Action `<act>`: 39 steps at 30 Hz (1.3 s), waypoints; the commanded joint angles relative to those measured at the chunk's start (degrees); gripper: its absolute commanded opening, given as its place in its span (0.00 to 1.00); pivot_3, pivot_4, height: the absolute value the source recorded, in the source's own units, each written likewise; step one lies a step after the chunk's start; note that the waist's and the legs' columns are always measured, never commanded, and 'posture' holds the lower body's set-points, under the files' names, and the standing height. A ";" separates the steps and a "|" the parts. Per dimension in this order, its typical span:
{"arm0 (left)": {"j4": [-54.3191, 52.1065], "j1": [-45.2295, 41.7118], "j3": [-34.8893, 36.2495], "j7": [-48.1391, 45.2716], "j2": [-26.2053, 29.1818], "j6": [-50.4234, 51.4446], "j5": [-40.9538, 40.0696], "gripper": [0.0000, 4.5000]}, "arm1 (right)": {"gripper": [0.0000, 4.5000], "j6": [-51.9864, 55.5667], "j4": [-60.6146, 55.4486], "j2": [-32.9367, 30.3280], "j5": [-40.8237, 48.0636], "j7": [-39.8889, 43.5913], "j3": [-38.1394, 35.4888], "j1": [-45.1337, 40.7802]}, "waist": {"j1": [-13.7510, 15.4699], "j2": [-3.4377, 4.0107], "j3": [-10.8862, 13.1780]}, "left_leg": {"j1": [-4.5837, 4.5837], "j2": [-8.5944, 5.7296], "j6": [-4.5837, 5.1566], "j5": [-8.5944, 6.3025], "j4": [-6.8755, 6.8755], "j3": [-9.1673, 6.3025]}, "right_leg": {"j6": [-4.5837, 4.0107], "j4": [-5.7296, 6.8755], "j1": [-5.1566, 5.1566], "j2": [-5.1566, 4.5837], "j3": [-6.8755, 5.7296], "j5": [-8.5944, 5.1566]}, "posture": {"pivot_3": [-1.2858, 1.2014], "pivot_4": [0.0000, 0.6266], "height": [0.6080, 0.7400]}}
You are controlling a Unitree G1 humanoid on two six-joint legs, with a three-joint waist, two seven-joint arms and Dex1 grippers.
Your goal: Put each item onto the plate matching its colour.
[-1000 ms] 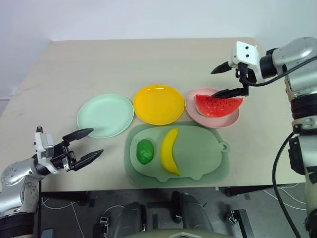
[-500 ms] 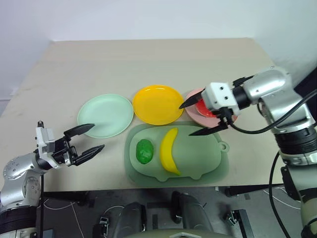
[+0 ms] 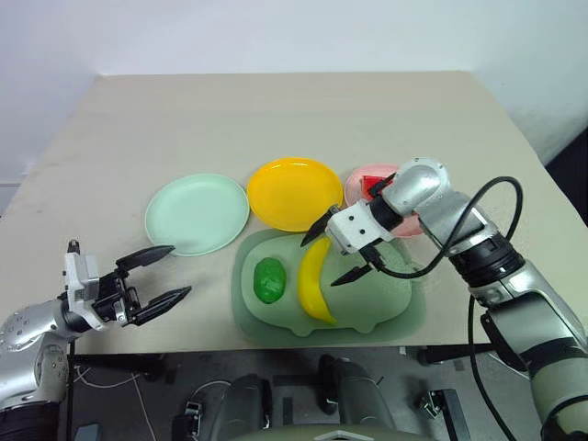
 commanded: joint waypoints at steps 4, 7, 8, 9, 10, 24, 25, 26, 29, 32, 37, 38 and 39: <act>-4.79 3.73 2.78 1.66 -0.36 -0.89 -1.26 1.00 | 0.99 -8.93 8.38 3.53 -3.56 0.00 2.29 -3.14 | -0.05 0.00 0.00 | 0.00 0.00 0.00 0.00 0.00 0.01 | 0.00 0.01 0.00 0.00 0.00 0.00 | 0.52 0.24 0.97; -5.92 5.55 3.51 2.30 -0.82 -1.10 -1.35 1.00 | 0.99 -12.00 12.20 5.90 -5.38 -0.39 3.20 -4.07 | -0.17 0.01 0.00 | 0.01 0.00 -0.01 0.01 0.00 0.02 | 0.00 0.02 -0.01 0.00 0.01 0.00 | 0.52 0.24 0.97; -6.06 5.85 3.61 2.37 -0.90 -1.18 -1.33 1.00 | 0.99 -12.53 13.01 6.55 -5.73 -0.48 3.35 -4.27 | -0.20 0.01 0.00 | 0.01 0.01 -0.01 0.01 0.00 0.01 | -0.01 0.02 0.00 0.01 0.00 0.00 | 0.52 0.24 0.97; -6.17 6.06 3.68 2.42 -0.96 -1.24 -1.32 1.00 | 0.99 -13.05 13.76 7.13 -6.02 -0.50 3.49 -4.46 | -0.19 0.01 0.00 | 0.02 0.01 -0.01 0.01 -0.01 0.01 | -0.01 0.03 0.00 0.01 0.00 0.00 | 0.52 0.24 0.97; -6.27 6.20 3.70 2.50 -1.01 -1.29 -1.30 1.00 | 0.99 -13.57 14.36 7.53 -6.30 -0.48 3.62 -4.58 | -0.18 0.01 0.00 | 0.02 0.02 -0.01 0.01 -0.01 0.01 | -0.01 0.03 -0.01 0.02 0.00 -0.01 | 0.52 0.24 0.97; -4.36 5.56 3.85 2.16 -0.91 -2.39 -1.16 1.00 | 0.52 -19.05 14.42 5.75 -6.74 0.15 7.54 -2.74 | -0.11 0.00 0.00 | 0.09 0.01 -0.01 0.01 0.00 0.00 | -0.01 0.04 0.06 0.00 0.00 -0.01 | 0.52 0.24 0.97; -4.11 5.37 3.77 2.06 -0.91 -2.45 -1.13 1.00 | 0.44 -18.82 13.80 4.94 -6.14 0.15 8.35 -2.63 | -0.05 0.00 0.00 | 0.10 0.01 -0.01 0.01 0.00 -0.01 | -0.01 0.04 0.08 0.00 0.00 -0.01 | 0.52 0.24 0.97; -3.89 5.20 3.67 1.94 -0.91 -2.50 -1.10 1.00 | 0.38 -18.77 13.07 3.96 -5.38 0.15 9.31 -2.53 | 0.01 0.01 -0.01 | 0.12 0.01 -0.01 0.01 0.00 -0.01 | -0.01 0.04 0.10 -0.01 0.00 -0.01 | 0.52 0.24 0.97; -3.11 4.54 3.30 1.55 -0.88 -2.65 -0.96 1.00 | 0.38 -20.53 11.58 1.51 -3.38 0.15 11.23 -2.35 | 0.10 0.01 -0.01 | 0.16 0.01 0.00 0.00 0.00 -0.04 | -0.02 0.00 0.17 -0.03 -0.02 -0.01 | 0.52 0.24 0.97; -2.19 3.80 3.01 1.21 -0.90 -2.90 -0.72 1.00 | 0.38 -23.10 9.56 -1.48 0.00 0.15 13.09 -2.23 | 0.12 0.01 -0.01 | 0.17 0.01 0.01 -0.01 0.00 -0.05 | -0.02 -0.02 0.19 -0.03 -0.03 -0.01 | 0.52 0.24 0.97; -1.12 2.72 2.47 0.77 -1.13 -3.39 -0.50 1.00 | 0.38 -19.69 2.87 -7.87 11.13 0.15 15.87 -3.87 | 0.06 0.03 0.01 | 0.17 0.01 0.01 -0.01 0.00 -0.05 | -0.01 -0.02 0.18 -0.03 -0.04 -0.01 | 0.52 0.24 0.97; -0.90 2.52 2.33 0.74 -1.21 -3.50 -0.42 1.00 | 0.38 -16.50 1.51 -8.55 14.77 0.15 15.55 -4.88 | 0.05 0.02 0.00 | 0.16 0.02 0.01 -0.01 0.00 -0.04 | -0.01 -0.03 0.16 -0.04 -0.03 -0.01 | 0.52 0.24 0.97; -0.72 2.39 2.22 0.70 -1.28 -3.62 -0.36 1.00 | 0.38 -13.81 0.66 -8.93 17.77 0.15 15.05 -5.87 | -0.08 0.02 0.01 | 0.16 0.03 0.02 -0.01 0.00 -0.04 | -0.01 -0.02 0.16 -0.04 -0.03 -0.01 | 0.52 0.24 0.97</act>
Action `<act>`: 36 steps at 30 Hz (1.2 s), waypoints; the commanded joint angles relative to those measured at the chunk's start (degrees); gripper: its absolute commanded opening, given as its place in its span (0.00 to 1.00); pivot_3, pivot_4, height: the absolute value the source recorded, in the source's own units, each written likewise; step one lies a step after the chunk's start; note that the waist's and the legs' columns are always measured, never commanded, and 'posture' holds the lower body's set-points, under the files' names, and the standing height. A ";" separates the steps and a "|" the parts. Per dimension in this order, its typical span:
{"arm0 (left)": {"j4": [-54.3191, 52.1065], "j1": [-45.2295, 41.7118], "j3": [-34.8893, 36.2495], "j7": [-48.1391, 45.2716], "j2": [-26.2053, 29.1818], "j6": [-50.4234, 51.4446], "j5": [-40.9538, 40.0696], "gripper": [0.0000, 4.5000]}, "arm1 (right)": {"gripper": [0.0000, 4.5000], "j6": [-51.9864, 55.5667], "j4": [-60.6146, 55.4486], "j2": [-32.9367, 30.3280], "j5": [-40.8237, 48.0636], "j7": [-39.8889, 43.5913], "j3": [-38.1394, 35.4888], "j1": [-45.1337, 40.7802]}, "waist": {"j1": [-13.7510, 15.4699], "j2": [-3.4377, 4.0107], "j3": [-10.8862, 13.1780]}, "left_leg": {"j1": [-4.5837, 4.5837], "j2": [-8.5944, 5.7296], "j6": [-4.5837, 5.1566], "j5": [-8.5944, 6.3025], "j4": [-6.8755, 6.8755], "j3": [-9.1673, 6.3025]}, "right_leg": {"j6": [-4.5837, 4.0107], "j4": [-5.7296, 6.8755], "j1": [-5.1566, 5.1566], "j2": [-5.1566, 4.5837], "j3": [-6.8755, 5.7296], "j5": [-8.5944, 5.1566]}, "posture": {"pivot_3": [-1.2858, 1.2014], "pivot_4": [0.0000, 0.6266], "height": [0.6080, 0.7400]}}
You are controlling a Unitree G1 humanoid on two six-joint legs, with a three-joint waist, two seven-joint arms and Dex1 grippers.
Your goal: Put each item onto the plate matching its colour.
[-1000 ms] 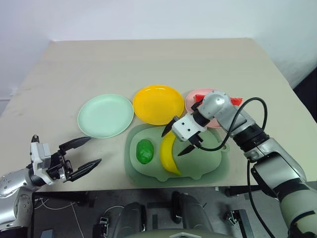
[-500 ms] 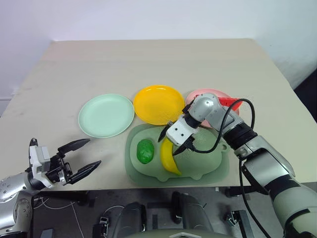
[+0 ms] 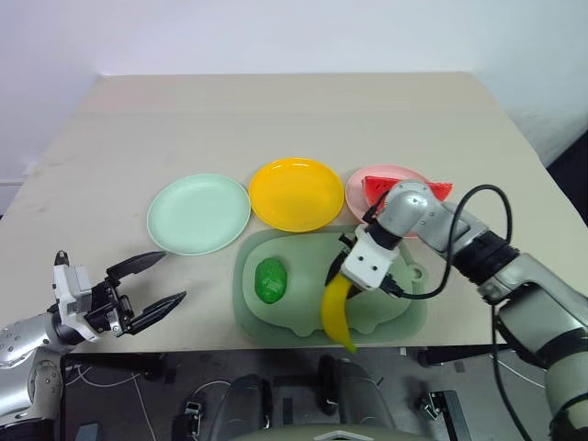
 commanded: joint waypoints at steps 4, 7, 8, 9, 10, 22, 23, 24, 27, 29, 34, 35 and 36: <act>0.51 -1.14 -0.15 -0.48 -0.44 -1.51 -0.22 1.00 | 0.38 16.75 0.58 4.16 14.61 -0.11 -8.98 -8.59 | -0.40 0.00 0.00 | 0.04 0.06 0.10 -0.05 -0.01 -0.10 | -0.04 0.04 -0.03 0.05 0.01 0.02 | 0.52 0.24 0.97; 0.99 -1.68 -0.50 -0.58 -0.68 -1.73 -0.14 1.00 | 0.38 20.20 13.43 10.96 10.65 -5.20 -14.05 -14.13 | -0.28 0.00 0.00 | 0.05 0.08 0.12 -0.07 -0.03 -0.05 | -0.12 0.06 -0.04 0.08 0.00 0.08 | 0.52 0.24 0.97; 1.14 -1.82 -0.57 -0.63 -0.70 -1.81 -0.11 1.00 | 0.38 20.40 18.37 13.20 8.12 -8.43 -15.00 -15.94 | -0.28 0.00 0.00 | 0.05 0.09 0.11 -0.06 -0.03 -0.03 | -0.13 0.07 -0.04 0.08 -0.04 0.08 | 0.52 0.24 0.97; 1.29 -1.94 -0.62 -0.67 -0.71 -1.87 -0.08 1.00 | 0.38 20.32 23.07 15.18 5.68 -11.53 -15.76 -17.62 | -0.04 -0.01 -0.01 | 0.01 0.10 0.09 -0.05 -0.03 0.00 | -0.14 0.07 -0.06 0.06 -0.05 0.08 | 0.52 0.24 0.97; 1.39 -2.00 -0.63 -0.70 -0.71 -1.96 -0.06 1.00 | 0.38 20.17 27.74 17.08 3.34 -15.24 -16.41 -19.24 | 0.07 -0.04 -0.03 | -0.05 0.09 0.03 -0.02 -0.03 -0.03 | -0.14 0.07 -0.07 0.04 -0.10 0.08 | 0.52 0.24 0.97; 1.46 -1.31 -0.06 -0.58 -0.62 -2.51 -0.24 1.00 | 0.38 13.87 48.14 25.39 -12.61 -30.79 -20.19 -22.46 | -0.71 0.00 -0.01 | -0.32 0.05 -0.12 0.06 -0.14 0.12 | -0.11 0.01 -0.27 0.00 -0.13 0.09 | 0.52 0.24 0.97; 1.43 -1.21 -0.01 -0.56 -0.62 -2.50 -0.25 1.00 | 0.38 13.46 48.98 25.43 -14.22 -32.39 -19.93 -22.28 | -0.88 -0.01 -0.01 | -0.31 0.06 -0.12 0.07 -0.13 0.12 | -0.11 0.01 -0.27 0.00 -0.13 0.09 | 0.52 0.24 0.97; 1.46 -1.16 0.02 -0.55 -0.60 -2.49 -0.26 1.00 | 0.38 13.42 49.78 25.54 -15.51 -33.78 -19.79 -22.22 | -1.13 -0.01 -0.01 | -0.28 0.06 -0.12 0.07 -0.12 0.13 | -0.12 0.01 -0.27 -0.01 -0.12 0.09 | 0.52 0.24 0.97; 1.68 -1.19 0.02 -0.57 -0.47 -2.44 -0.25 1.00 | 0.38 13.87 51.72 25.97 -18.46 -36.75 -19.95 -22.26 | -1.48 -0.01 -0.01 | -0.25 0.06 -0.13 0.08 -0.11 0.11 | -0.12 0.02 -0.25 -0.02 -0.11 0.09 | 0.52 0.24 0.97; 1.66 -1.21 -0.06 -0.56 -0.49 -2.31 -0.28 1.00 | 0.38 13.91 52.48 26.11 -20.14 -37.48 -19.97 -22.14 | -1.75 -0.01 -0.01 | -0.25 0.06 -0.14 0.08 -0.11 0.10 | -0.12 0.02 -0.26 -0.02 -0.11 0.09 | 0.52 0.24 0.97; 1.35 -1.24 -0.38 -0.47 -0.70 -2.23 -0.25 1.00 | 0.38 14.13 53.29 26.24 -22.45 -38.64 -20.85 -21.87 | -1.92 -0.01 -0.01 | -0.26 0.11 -0.15 0.08 -0.13 0.11 | -0.12 0.05 -0.27 -0.01 -0.11 0.09 | 0.52 0.24 0.97; 1.31 -1.27 -0.42 -0.45 -0.73 -2.20 -0.26 1.00 | 0.51 14.26 53.31 26.22 -22.58 -38.66 -21.25 -21.88 | -1.88 -0.01 -0.01 | -0.26 0.11 -0.14 0.08 -0.13 0.11 | -0.12 0.05 -0.27 -0.01 -0.11 0.09 | 0.52 0.24 0.97; 1.24 -1.22 -0.43 -0.47 -0.72 -2.16 -0.29 1.00 | 0.56 14.42 53.25 26.16 -22.56 -38.48 -21.74 -21.93 | -1.87 -0.01 -0.01 | -0.27 0.11 -0.14 0.08 -0.13 0.11 | -0.12 0.05 -0.27 -0.01 -0.11 0.09 | 0.52 0.24 0.97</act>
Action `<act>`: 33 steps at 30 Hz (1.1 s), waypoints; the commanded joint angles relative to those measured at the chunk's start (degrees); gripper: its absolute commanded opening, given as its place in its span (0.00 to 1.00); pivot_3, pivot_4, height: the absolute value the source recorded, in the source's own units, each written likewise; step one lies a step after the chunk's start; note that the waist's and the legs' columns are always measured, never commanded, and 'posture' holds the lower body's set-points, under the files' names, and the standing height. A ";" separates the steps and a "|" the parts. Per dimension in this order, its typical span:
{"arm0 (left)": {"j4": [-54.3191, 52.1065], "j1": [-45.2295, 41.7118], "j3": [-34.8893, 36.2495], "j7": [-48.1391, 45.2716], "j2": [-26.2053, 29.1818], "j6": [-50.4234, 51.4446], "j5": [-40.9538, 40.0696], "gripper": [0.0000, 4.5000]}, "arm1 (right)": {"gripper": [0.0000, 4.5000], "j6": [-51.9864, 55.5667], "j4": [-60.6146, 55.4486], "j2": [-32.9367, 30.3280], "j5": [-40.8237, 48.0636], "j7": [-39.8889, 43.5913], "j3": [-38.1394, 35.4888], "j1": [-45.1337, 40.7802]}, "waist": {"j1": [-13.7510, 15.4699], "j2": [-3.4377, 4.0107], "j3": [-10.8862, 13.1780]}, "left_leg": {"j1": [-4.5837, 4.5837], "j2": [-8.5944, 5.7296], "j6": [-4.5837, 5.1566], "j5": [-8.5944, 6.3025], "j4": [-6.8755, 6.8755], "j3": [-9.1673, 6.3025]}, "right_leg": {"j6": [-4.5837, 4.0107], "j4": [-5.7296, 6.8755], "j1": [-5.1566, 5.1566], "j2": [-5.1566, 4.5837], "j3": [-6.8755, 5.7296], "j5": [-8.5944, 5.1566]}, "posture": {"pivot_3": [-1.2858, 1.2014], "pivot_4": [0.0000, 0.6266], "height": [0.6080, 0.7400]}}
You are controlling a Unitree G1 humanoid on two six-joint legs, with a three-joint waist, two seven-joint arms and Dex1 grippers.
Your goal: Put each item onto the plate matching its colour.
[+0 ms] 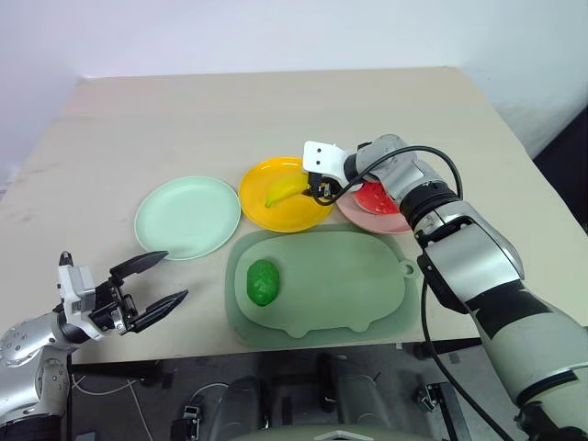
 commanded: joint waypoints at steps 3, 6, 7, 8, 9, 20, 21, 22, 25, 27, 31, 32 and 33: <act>-1.05 0.07 0.32 -0.37 0.34 -0.46 -0.46 1.00 | 0.79 1.03 -1.33 -0.41 2.08 3.08 -5.25 -1.51 | 0.09 0.00 0.00 | 0.00 0.00 0.00 0.00 0.00 0.00 | 0.00 -0.01 0.00 -0.01 0.00 0.00 | 0.52 0.24 0.97; -0.65 -0.61 -0.03 -0.45 0.45 -0.24 -0.35 1.00 | 0.99 1.81 -3.65 -1.48 4.12 7.18 -8.28 -1.79 | 0.14 0.00 0.00 | -0.01 -0.01 0.01 0.00 0.01 -0.02 | 0.00 -0.01 0.01 -0.01 0.00 0.00 | 0.52 0.24 0.97; -0.60 -0.77 -0.15 -0.48 0.47 -0.17 -0.31 1.00 | 0.99 2.04 -4.45 -1.88 4.50 8.18 -8.98 -1.78 | 0.14 0.00 0.00 | -0.01 0.00 0.01 0.00 0.01 -0.03 | 0.00 -0.01 0.01 -0.02 0.00 0.00 | 0.52 0.24 0.97; -0.51 -1.00 -0.27 -0.51 0.50 -0.05 -0.28 1.00 | 0.99 2.42 -5.78 -2.55 5.14 9.74 -9.82 -1.72 | 0.12 0.01 0.00 | -0.01 0.00 0.01 0.00 0.01 -0.03 | 0.00 -0.01 0.01 -0.02 0.00 0.00 | 0.52 0.24 0.97; -0.47 -1.16 -0.37 -0.55 0.53 0.06 -0.27 1.00 | 0.99 2.91 -7.31 -3.24 5.85 11.29 -10.63 -1.53 | 0.12 0.01 0.00 | -0.01 0.00 0.01 0.00 0.01 -0.04 | 0.01 -0.01 0.01 -0.01 0.00 0.00 | 0.52 0.24 0.97; -0.51 -3.65 -1.73 -0.69 1.27 2.22 -0.86 1.00 | 0.99 20.96 -45.64 -18.42 21.98 29.96 -19.96 16.07 | 0.71 0.00 0.00 | 0.01 -0.03 0.12 -0.06 0.02 -0.30 | 0.02 -0.03 0.09 -0.06 -0.04 0.01 | 0.52 0.24 0.97; -0.62 -3.97 -1.69 -0.97 1.78 2.72 -0.96 1.00 | 0.99 22.63 -49.67 -20.12 24.46 30.80 -21.65 18.95 | 0.77 0.00 0.00 | 0.00 -0.04 0.14 -0.08 0.02 -0.30 | 0.02 -0.03 0.08 -0.07 -0.04 0.01 | 0.52 0.24 0.97; -0.68 -4.17 -1.68 -1.21 2.14 3.03 -0.98 1.00 | 0.99 23.76 -52.55 -21.26 26.25 31.16 -22.82 20.97 | 0.90 0.00 0.00 | 0.02 -0.04 0.17 -0.09 0.03 -0.31 | 0.02 -0.07 0.08 -0.06 -0.05 0.01 | 0.52 0.24 0.97; -1.08 -5.19 -2.19 -0.90 3.37 4.65 -0.39 1.00 | 0.99 26.53 -58.87 -24.78 31.10 30.24 -27.97 27.90 | 1.41 0.01 0.01 | 0.07 -0.04 0.29 -0.16 0.02 -0.30 | 0.02 -0.07 0.08 -0.01 -0.04 0.01 | 0.52 0.24 0.97; -1.60 -5.22 -2.64 -1.39 3.93 5.36 -0.25 1.00 | 0.99 30.08 -62.25 -27.02 34.15 30.19 -30.27 31.80 | 1.61 0.01 0.01 | 0.12 -0.05 0.29 -0.16 0.02 -0.26 | 0.02 -0.06 0.08 0.00 -0.02 0.01 | 0.52 0.24 0.97; -2.53 -5.63 -3.25 -0.86 4.01 6.39 -0.12 1.00 | 0.99 31.17 -66.89 -30.57 38.04 31.30 -33.67 39.12 | 1.98 0.00 0.00 | 0.10 -0.05 0.30 -0.17 0.03 -0.27 | 0.01 -0.08 0.11 0.02 -0.02 0.01 | 0.52 0.24 0.97; -2.93 -5.64 -3.51 -0.69 4.06 6.74 -0.14 1.00 | 0.99 29.26 -67.42 -31.48 38.81 33.06 -34.48 40.99 | 1.98 0.00 0.00 | 0.10 -0.06 0.30 -0.17 0.03 -0.26 | 0.02 -0.09 0.11 0.00 -0.02 0.01 | 0.52 0.24 0.97; -3.21 -5.60 -3.63 -0.61 4.10 6.96 -0.16 1.00 | 0.99 27.87 -67.89 -32.13 39.46 34.26 -34.97 42.32 | 1.99 0.00 0.00 | 0.09 -0.07 0.30 -0.17 0.04 -0.26 | 0.02 -0.10 0.11 0.00 -0.02 0.01 | 0.52 0.24 0.97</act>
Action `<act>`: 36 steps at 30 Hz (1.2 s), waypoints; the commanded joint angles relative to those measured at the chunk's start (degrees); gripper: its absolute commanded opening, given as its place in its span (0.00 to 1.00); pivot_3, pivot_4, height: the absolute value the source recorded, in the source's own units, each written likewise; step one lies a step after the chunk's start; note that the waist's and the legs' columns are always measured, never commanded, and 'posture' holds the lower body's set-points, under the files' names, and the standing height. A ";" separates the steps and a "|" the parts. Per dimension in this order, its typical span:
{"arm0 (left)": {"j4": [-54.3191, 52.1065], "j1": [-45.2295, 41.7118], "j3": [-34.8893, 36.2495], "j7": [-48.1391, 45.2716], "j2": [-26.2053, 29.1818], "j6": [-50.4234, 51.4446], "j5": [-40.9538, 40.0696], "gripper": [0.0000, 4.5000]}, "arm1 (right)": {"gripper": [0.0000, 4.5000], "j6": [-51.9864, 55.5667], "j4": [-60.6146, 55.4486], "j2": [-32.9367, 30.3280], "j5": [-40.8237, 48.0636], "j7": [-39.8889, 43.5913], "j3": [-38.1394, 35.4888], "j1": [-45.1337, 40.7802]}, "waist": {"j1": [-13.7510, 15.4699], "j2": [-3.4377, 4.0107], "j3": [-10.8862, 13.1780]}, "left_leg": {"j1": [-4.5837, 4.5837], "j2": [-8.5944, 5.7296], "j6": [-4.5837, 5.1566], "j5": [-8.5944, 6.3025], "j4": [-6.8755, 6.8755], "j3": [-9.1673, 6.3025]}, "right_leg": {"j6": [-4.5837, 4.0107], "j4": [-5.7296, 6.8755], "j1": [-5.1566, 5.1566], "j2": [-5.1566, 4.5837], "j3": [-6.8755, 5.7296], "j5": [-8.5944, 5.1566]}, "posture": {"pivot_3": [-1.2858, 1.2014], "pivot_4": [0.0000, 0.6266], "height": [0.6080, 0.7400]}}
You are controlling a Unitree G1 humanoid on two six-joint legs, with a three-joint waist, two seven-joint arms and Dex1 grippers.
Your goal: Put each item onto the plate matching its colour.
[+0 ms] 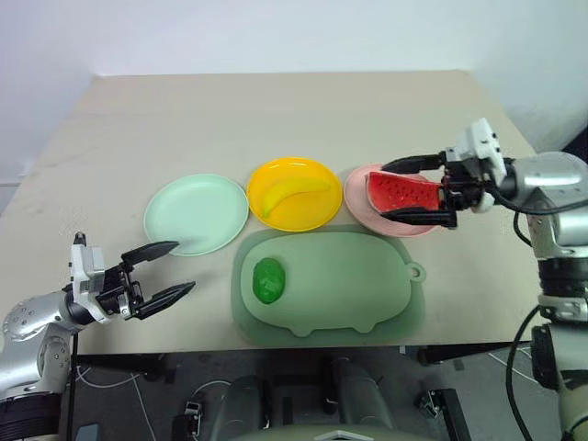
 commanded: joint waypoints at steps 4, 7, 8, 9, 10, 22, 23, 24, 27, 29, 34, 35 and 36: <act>-3.98 -0.42 -0.63 1.47 0.81 1.91 -0.09 1.00 | 0.99 -4.44 -4.50 -4.94 5.54 6.48 -4.66 5.78 | 0.04 0.00 0.00 | 0.02 -0.01 0.00 0.00 0.00 -0.02 | 0.00 -0.02 0.03 0.02 0.00 0.00 | 0.52 0.24 0.97; -4.86 -0.44 -1.34 1.65 0.69 2.17 0.24 1.00 | 0.99 -5.83 -5.10 -6.51 8.65 7.03 -6.61 9.05 | 0.04 -0.01 0.00 | 0.04 0.00 0.00 0.00 0.00 -0.04 | 0.00 -0.02 0.05 0.04 0.00 0.00 | 0.52 0.24 0.97; -4.98 -0.43 -1.39 1.68 0.70 2.21 0.28 1.00 | 0.99 -6.38 -5.09 -6.84 9.14 7.05 -6.98 9.92 | 0.06 -0.01 0.00 | 0.05 0.00 0.00 0.00 0.00 -0.04 | 0.00 -0.03 0.05 0.05 0.00 0.00 | 0.52 0.24 0.97; -5.24 -0.47 -1.46 1.72 0.77 2.35 0.27 1.00 | 0.99 -7.05 -5.01 -7.11 9.57 7.05 -7.69 11.14 | 0.07 -0.01 0.00 | 0.07 0.00 0.00 0.00 0.00 -0.04 | 0.00 -0.04 0.09 0.05 0.00 0.00 | 0.52 0.24 0.97; -5.48 -0.50 -1.53 1.77 0.85 2.51 0.25 1.00 | 0.99 -7.66 -4.95 -7.26 9.99 7.05 -8.43 12.21 | 0.07 -0.01 0.00 | 0.08 0.00 0.00 0.00 0.00 -0.04 | 0.00 -0.05 0.11 0.04 0.00 0.00 | 0.52 0.24 0.97; -12.32 -3.02 -4.85 7.30 3.06 12.73 -0.55 1.00 | 0.99 -13.94 -1.80 -5.91 9.30 3.57 -13.85 22.67 | 0.27 -0.05 0.00 | 0.30 -0.01 0.01 0.00 0.02 -0.08 | 0.00 -0.10 0.37 0.05 0.02 -0.02 | 0.52 0.24 0.97; -13.58 -3.63 -5.40 8.45 3.35 14.83 -0.94 1.00 | 0.99 -14.28 -2.02 -5.77 9.24 3.35 -13.61 22.89 | 0.24 -0.05 0.00 | 0.31 -0.02 0.01 0.00 0.02 -0.09 | 0.01 -0.10 0.37 0.05 0.03 -0.02 | 0.52 0.24 0.97; -14.52 -4.15 -5.77 9.24 3.59 16.41 -1.25 1.00 | 0.99 -14.50 -2.27 -5.65 9.23 3.16 -13.42 23.06 | 0.21 -0.05 0.00 | 0.32 -0.02 0.01 0.00 0.02 -0.08 | 0.01 -0.09 0.38 0.05 0.05 -0.02 | 0.52 0.24 0.97; -17.17 -6.84 -7.80 13.10 5.23 22.18 -0.01 1.00 | 0.99 -14.20 -3.36 -5.19 9.36 2.06 -12.73 23.31 | 0.18 -0.05 0.00 | 0.38 -0.02 0.00 0.00 0.01 -0.09 | 0.01 -0.08 0.41 0.08 0.06 -0.02 | 0.52 0.24 0.97; -18.20 -8.79 -8.87 14.59 6.24 26.45 -1.06 1.00 | 0.99 -13.97 -4.05 -4.92 9.54 1.62 -12.41 23.54 | 0.18 -0.05 0.00 | 0.39 -0.02 0.00 0.00 0.01 -0.10 | 0.01 -0.07 0.42 0.10 0.07 -0.02 | 0.52 0.24 0.97; -22.53 -16.94 -14.78 21.34 8.56 43.37 -3.07 1.00 | 0.99 -13.01 -6.41 -4.21 10.01 0.60 -11.42 24.28 | 0.38 -0.07 0.01 | 0.46 -0.05 0.00 0.00 0.01 -0.13 | 0.02 -0.09 0.51 0.08 0.08 -0.02 | 0.52 0.24 0.97; -23.12 -18.47 -16.63 23.96 8.72 45.30 -0.77 1.00 | 0.99 -12.77 -6.77 -4.11 10.17 0.23 -11.31 24.30 | 0.43 -0.07 0.01 | 0.49 -0.07 0.00 0.00 0.01 -0.13 | 0.03 -0.09 0.56 0.08 0.10 -0.03 | 0.52 0.24 0.97; -23.44 -19.92 -17.70 25.77 8.01 46.40 0.01 1.00 | 0.99 -12.65 -7.02 -4.02 10.22 -0.07 -11.22 24.33 | 0.44 -0.07 0.01 | 0.55 -0.08 0.00 0.00 0.01 -0.14 | 0.04 -0.10 0.61 0.08 0.11 -0.03 | 0.52 0.24 0.97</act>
